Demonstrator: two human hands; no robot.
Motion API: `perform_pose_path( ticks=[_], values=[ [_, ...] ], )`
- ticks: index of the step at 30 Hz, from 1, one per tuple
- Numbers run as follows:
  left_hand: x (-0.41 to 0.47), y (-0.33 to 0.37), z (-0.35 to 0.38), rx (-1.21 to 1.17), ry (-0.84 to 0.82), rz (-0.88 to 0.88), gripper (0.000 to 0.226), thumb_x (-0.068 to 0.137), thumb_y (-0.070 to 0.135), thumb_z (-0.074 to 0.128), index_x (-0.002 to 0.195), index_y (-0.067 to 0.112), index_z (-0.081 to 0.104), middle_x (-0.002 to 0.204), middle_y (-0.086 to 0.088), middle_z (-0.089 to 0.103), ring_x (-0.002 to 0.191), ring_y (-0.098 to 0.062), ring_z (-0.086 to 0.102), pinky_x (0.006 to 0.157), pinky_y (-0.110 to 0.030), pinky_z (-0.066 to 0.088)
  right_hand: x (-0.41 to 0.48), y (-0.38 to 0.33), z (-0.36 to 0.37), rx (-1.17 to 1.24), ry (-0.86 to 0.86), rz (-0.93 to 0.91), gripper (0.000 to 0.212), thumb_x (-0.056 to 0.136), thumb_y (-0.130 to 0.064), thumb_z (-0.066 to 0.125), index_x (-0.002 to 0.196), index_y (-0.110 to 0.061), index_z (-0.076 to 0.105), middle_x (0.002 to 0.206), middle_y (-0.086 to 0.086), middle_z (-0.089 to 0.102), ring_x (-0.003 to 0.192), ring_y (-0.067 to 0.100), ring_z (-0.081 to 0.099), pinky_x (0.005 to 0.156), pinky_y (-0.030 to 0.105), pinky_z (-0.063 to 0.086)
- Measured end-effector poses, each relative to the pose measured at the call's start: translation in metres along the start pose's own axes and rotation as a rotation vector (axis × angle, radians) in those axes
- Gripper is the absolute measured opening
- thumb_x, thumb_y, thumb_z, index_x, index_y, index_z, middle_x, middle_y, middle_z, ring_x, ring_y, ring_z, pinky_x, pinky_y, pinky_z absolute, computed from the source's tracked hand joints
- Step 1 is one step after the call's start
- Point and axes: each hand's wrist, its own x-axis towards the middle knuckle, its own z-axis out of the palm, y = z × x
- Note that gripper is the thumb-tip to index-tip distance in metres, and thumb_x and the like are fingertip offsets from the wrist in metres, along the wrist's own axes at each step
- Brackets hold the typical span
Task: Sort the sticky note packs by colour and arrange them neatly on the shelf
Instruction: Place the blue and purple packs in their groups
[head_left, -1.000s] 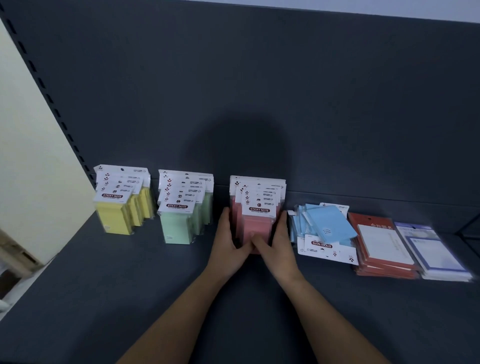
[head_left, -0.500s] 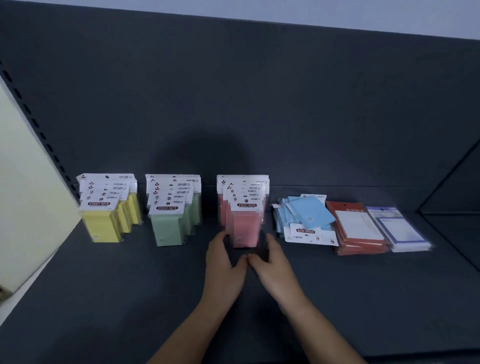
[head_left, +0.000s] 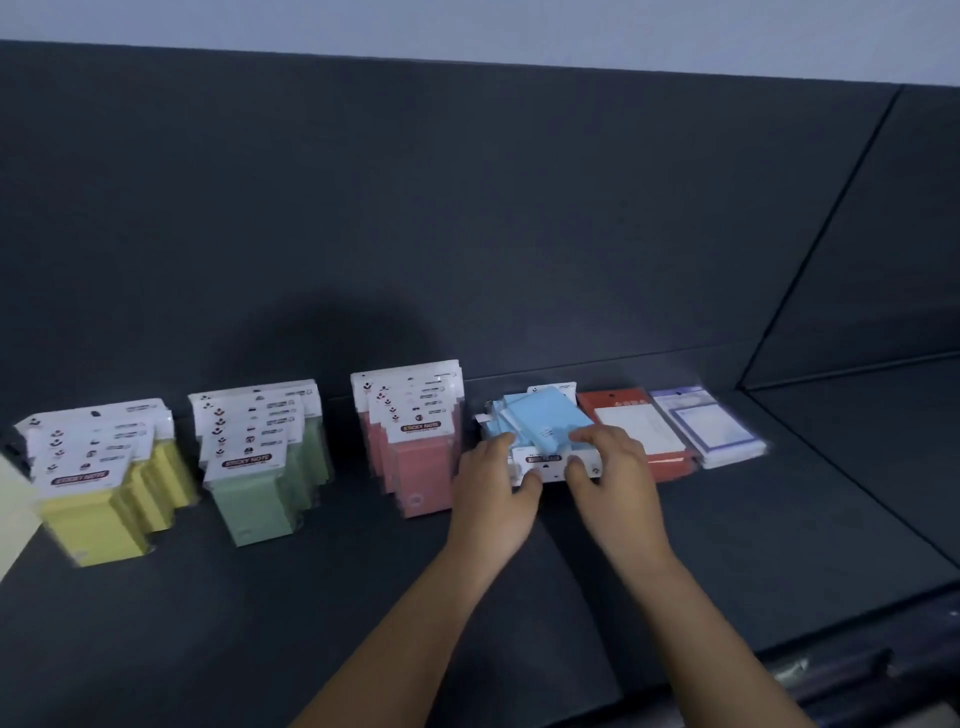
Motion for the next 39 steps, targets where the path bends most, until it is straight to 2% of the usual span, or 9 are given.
perform_pose_path(
  ticks=[6,12,17,19,22,28,31,35,39],
  values=[
    [0.017,0.017,0.031,0.040,0.020,-0.174,0.032,0.082,0.026,0.058,0.112,0.017,0.055,0.110,0.004,0.061,0.106,-0.019,0.057,0.093,-0.036,0.044,0.046,0.029,0.007,-0.234,-0.292,0.000,0.051,0.092,-0.030,0.050,0.137,-0.011,0.037,0.142,0.009,0.041,0.139,0.026,0.022,0.113,0.040,0.017],
    [0.025,0.024,0.062,0.030,0.244,-0.336,0.049,0.084,0.022,0.059,0.132,0.018,0.045,0.131,-0.003,0.049,0.123,-0.021,0.045,0.107,-0.040,0.034,0.063,0.050,0.008,-0.104,-0.317,-0.065,0.042,0.092,-0.030,0.053,0.129,-0.010,0.048,0.138,0.006,0.045,0.133,0.023,0.032,0.112,0.038,0.020],
    [0.019,0.041,0.073,-0.152,0.481,-0.276,0.040,0.087,0.014,0.060,0.126,0.015,0.051,0.122,0.001,0.053,0.110,-0.011,0.052,0.091,-0.018,0.045,0.062,0.060,0.001,0.196,-0.273,-0.100,0.032,0.087,-0.021,0.062,0.116,-0.007,0.061,0.126,0.009,0.056,0.123,0.025,0.045,0.105,0.042,0.036],
    [0.014,0.051,0.074,-0.287,0.568,-0.288,0.028,0.088,0.016,0.061,0.115,0.020,0.056,0.113,0.007,0.058,0.103,-0.005,0.055,0.079,-0.006,0.044,0.056,0.059,-0.006,0.346,-0.270,-0.037,0.027,0.088,-0.021,0.062,0.113,-0.010,0.063,0.123,0.005,0.058,0.119,0.018,0.049,0.102,0.034,0.041],
    [0.000,0.061,0.069,-0.532,0.686,-0.326,0.016,0.086,0.007,0.062,0.089,0.021,0.056,0.090,0.003,0.061,0.082,-0.008,0.059,0.070,-0.012,0.047,0.039,0.056,-0.019,0.610,-0.275,0.060,0.011,0.087,-0.017,0.063,0.097,-0.018,0.067,0.105,-0.002,0.064,0.096,0.003,0.059,0.080,0.010,0.046],
    [-0.048,0.060,0.047,-0.745,0.568,-0.313,0.028,0.084,-0.011,0.056,0.099,0.013,0.055,0.077,0.004,0.065,0.067,-0.002,0.059,0.066,-0.013,0.050,0.016,0.046,-0.029,1.055,-0.419,0.427,0.019,0.083,-0.005,0.065,0.098,-0.016,0.059,0.084,-0.001,0.072,0.074,0.004,0.067,0.063,0.016,0.053],
    [-0.069,0.049,0.037,-0.743,0.528,-0.403,0.028,0.085,-0.007,0.056,0.105,0.013,0.055,0.081,0.000,0.069,0.070,-0.005,0.064,0.064,-0.014,0.051,0.005,0.038,-0.027,1.109,-0.563,0.427,0.021,0.084,0.000,0.061,0.098,-0.014,0.060,0.085,-0.002,0.074,0.076,0.009,0.069,0.064,0.021,0.056],
    [-0.086,0.030,0.024,-0.819,0.500,-0.616,0.024,0.087,0.014,0.062,0.108,0.008,0.054,0.093,-0.010,0.072,0.078,-0.019,0.069,0.062,-0.028,0.056,-0.013,0.026,-0.012,1.104,-0.762,0.380,0.035,0.086,0.009,0.053,0.111,-0.015,0.059,0.104,0.001,0.072,0.096,0.019,0.067,0.084,0.033,0.053],
    [-0.094,0.004,-0.001,-0.647,0.595,-0.507,0.036,0.085,-0.002,0.061,0.115,0.016,0.050,0.104,-0.006,0.069,0.087,-0.017,0.068,0.067,-0.028,0.055,-0.032,0.010,0.013,0.936,-0.920,0.264,0.033,0.086,0.004,0.057,0.110,-0.017,0.057,0.101,-0.001,0.070,0.090,0.011,0.065,0.077,0.023,0.053]
  ],
)
